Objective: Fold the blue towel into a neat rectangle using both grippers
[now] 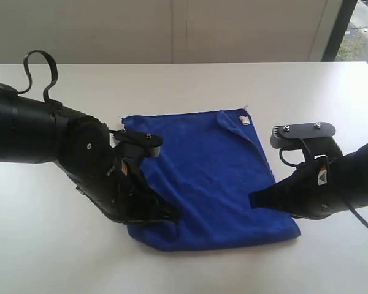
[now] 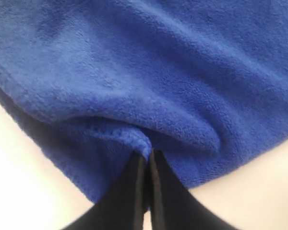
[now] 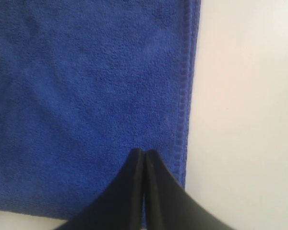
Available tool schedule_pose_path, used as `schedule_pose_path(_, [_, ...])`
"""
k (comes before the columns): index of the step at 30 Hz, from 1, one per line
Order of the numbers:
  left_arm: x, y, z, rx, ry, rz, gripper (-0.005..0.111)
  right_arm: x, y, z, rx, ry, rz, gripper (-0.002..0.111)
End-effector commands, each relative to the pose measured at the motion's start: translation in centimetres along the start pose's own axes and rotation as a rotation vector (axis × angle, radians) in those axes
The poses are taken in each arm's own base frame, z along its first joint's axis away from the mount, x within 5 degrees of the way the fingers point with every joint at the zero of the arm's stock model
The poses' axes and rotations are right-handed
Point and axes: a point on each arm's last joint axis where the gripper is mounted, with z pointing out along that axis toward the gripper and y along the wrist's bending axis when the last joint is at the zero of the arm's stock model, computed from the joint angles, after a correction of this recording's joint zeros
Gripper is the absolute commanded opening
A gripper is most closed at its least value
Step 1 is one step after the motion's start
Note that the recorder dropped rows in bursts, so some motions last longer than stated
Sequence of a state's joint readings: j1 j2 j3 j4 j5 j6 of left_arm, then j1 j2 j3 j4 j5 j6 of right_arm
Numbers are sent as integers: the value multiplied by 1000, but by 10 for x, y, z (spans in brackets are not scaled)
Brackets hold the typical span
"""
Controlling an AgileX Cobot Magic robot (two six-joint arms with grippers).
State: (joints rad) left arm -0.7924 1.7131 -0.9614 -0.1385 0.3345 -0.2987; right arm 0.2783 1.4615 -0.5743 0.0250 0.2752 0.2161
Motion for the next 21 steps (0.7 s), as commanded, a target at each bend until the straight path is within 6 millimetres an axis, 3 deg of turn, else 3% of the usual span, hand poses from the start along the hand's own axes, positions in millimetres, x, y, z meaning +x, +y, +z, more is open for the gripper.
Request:
schedule_pose_path(1, [8,-5,-5,6,45,2,0,1,0,0,-1,-7,-13,0])
schedule_pose_path(21, [17,-2,-6,-26,146,1,0,1,0,0,-1,-4,-13,0])
